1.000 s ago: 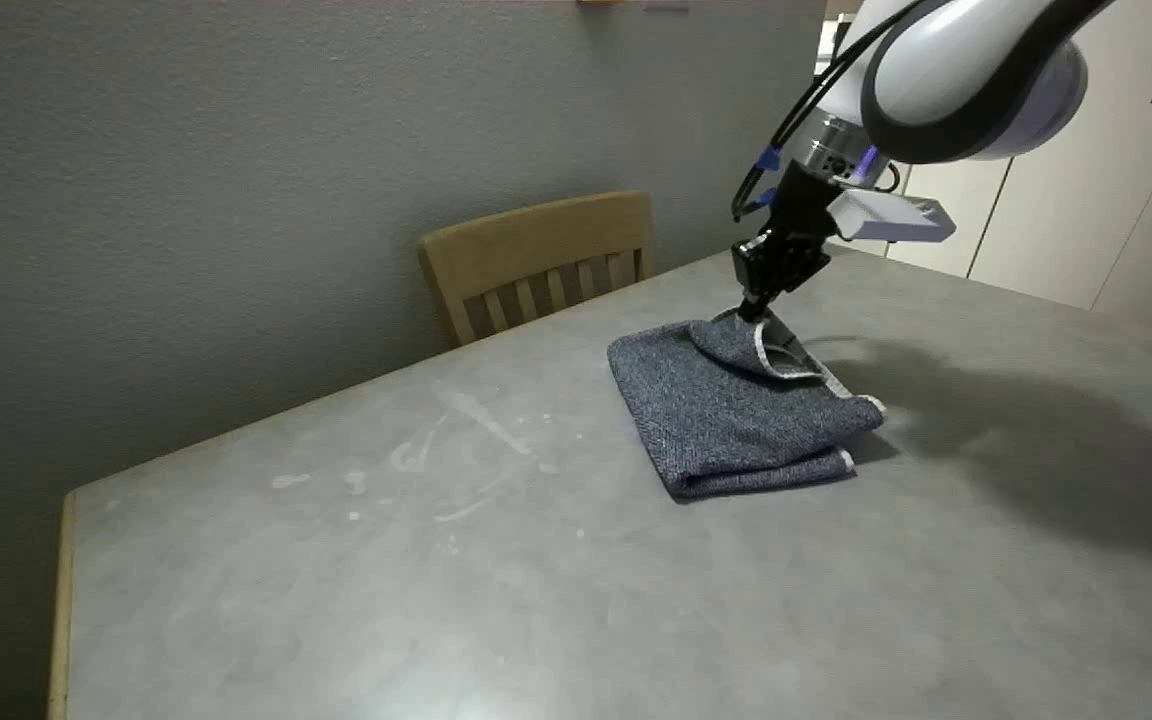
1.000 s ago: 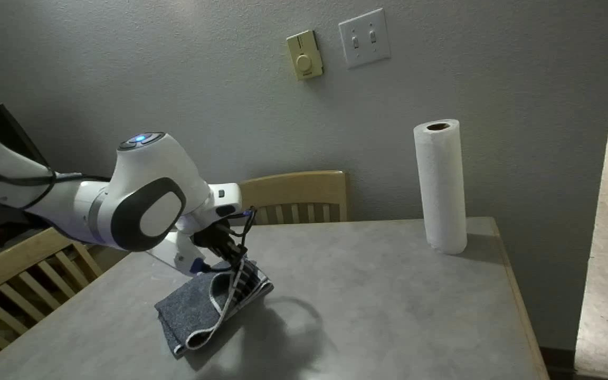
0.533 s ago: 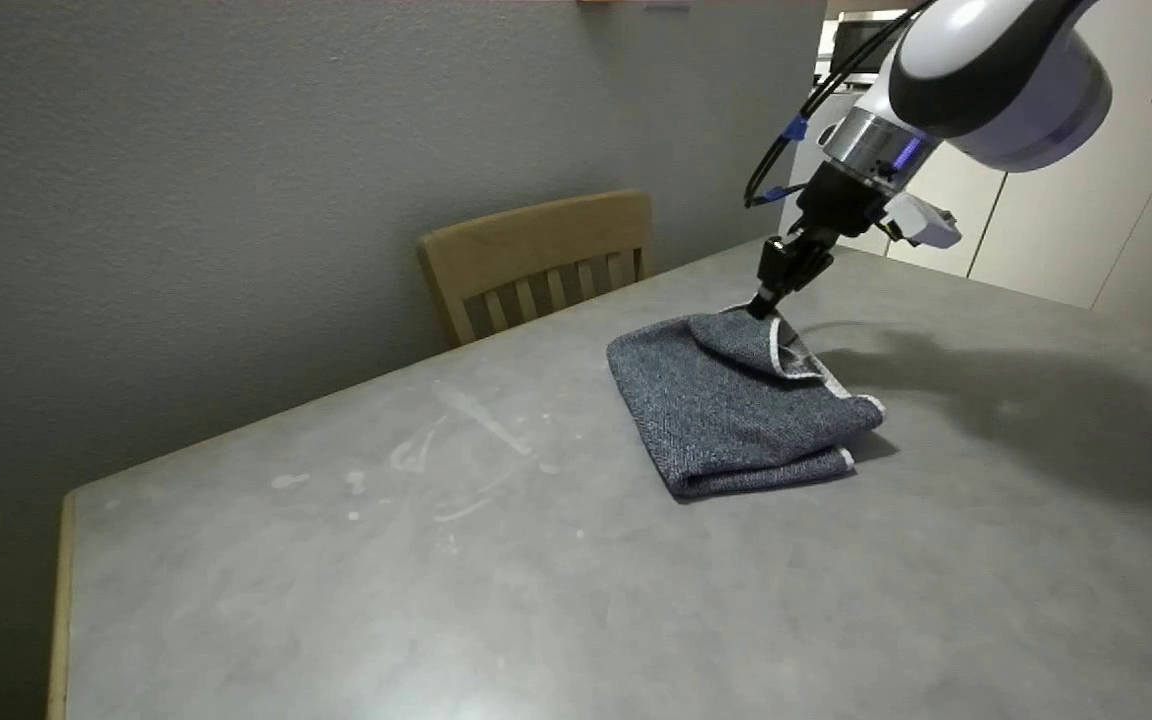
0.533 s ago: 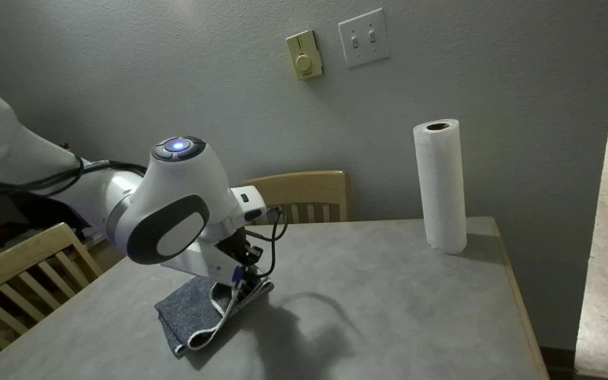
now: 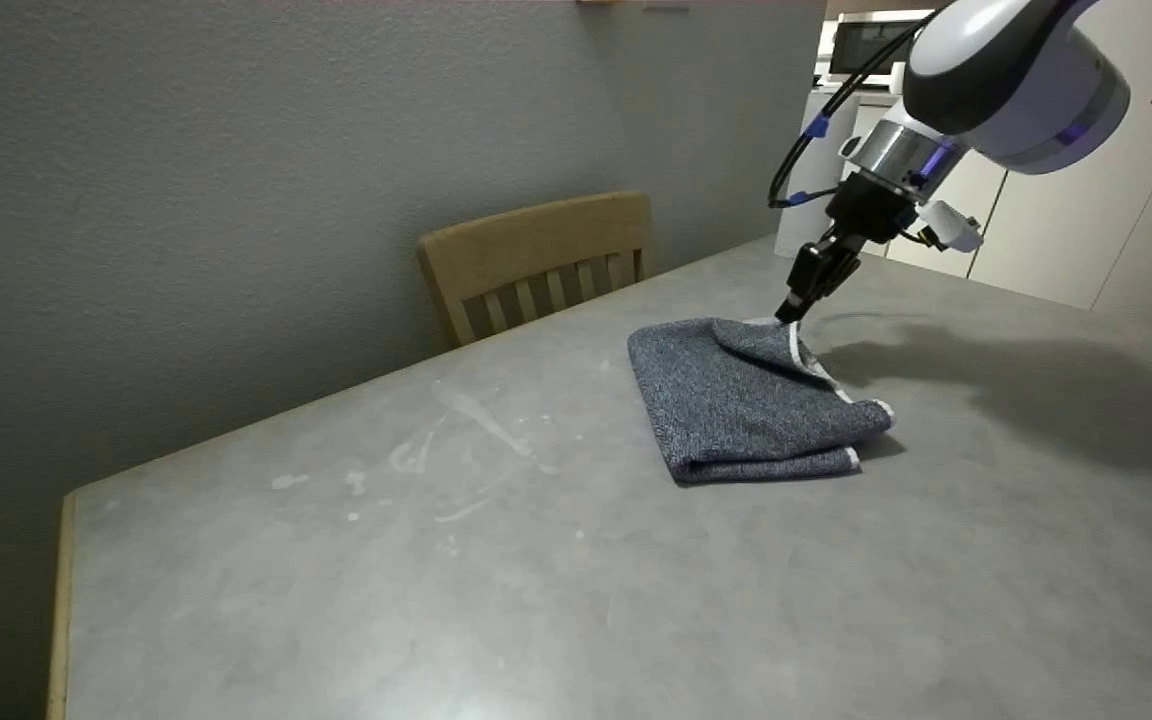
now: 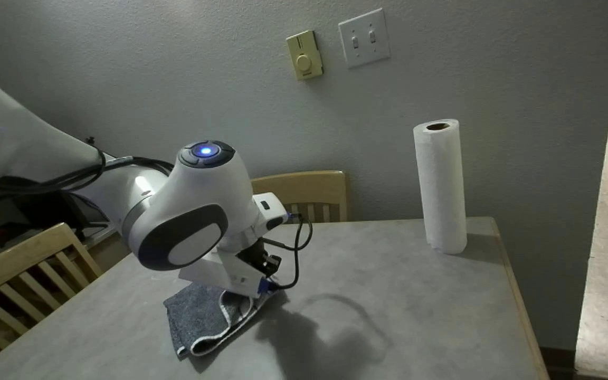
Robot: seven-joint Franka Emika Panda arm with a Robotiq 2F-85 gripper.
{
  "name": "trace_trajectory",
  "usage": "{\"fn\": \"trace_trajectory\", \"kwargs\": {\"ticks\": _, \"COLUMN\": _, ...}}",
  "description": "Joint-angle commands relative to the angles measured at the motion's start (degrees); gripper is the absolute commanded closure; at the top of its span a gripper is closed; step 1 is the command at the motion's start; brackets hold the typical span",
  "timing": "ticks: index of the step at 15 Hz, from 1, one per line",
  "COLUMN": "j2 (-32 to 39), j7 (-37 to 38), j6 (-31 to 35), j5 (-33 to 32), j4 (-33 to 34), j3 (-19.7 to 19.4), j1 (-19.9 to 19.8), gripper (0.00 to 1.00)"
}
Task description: Fold the gray towel
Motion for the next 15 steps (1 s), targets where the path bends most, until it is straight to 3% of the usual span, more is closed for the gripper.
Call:
{"fn": "trace_trajectory", "kwargs": {"ticks": 1, "j2": -2.19, "j7": -0.19, "j6": -1.99, "j5": 0.85, "j4": 0.24, "j3": -5.18, "j1": 4.94, "gripper": 0.48}}
{"fn": "trace_trajectory", "kwargs": {"ticks": 5, "j2": -5.78, "j7": 3.53, "j6": -2.53, "j5": -0.02, "j4": -0.52, "j3": -12.06, "j1": 13.31, "gripper": 0.19}}
{"fn": "trace_trajectory", "kwargs": {"ticks": 7, "j2": -9.00, "j7": 7.73, "j6": -2.67, "j5": -1.12, "j4": -1.63, "j3": -16.97, "j1": 19.71, "gripper": 0.06}}
{"fn": "trace_trajectory", "kwargs": {"ticks": 9, "j2": -11.39, "j7": 11.25, "j6": -4.01, "j5": -2.82, "j4": -1.83, "j3": -20.88, "j1": 25.37, "gripper": 0.00}}
{"fn": "trace_trajectory", "kwargs": {"ticks": 10, "j2": -12.16, "j7": 12.99, "j6": -5.03, "j5": -3.65, "j4": -1.57, "j3": -22.61, "j1": 27.97, "gripper": 0.00}}
{"fn": "trace_trajectory", "kwargs": {"ticks": 11, "j2": -12.59, "j7": 15.05, "j6": -6.33, "j5": -4.19, "j4": -1.08, "j3": -24.04, "j1": 30.28, "gripper": 0.23}}
{"fn": "trace_trajectory", "kwargs": {"ticks": 13, "j2": -13.14, "j7": 18.99, "j6": -9.65, "j5": -4.70, "j4": -0.28, "j3": -26.27, "j1": 33.93, "gripper": 0.28}}
{"fn": "trace_trajectory", "kwargs": {"ticks": 15, "j2": -13.15, "j7": 25.21, "j6": -13.89, "j5": -4.51, "j4": 0.43, "j3": -28.75, "j1": 37.13, "gripper": 0.41}}
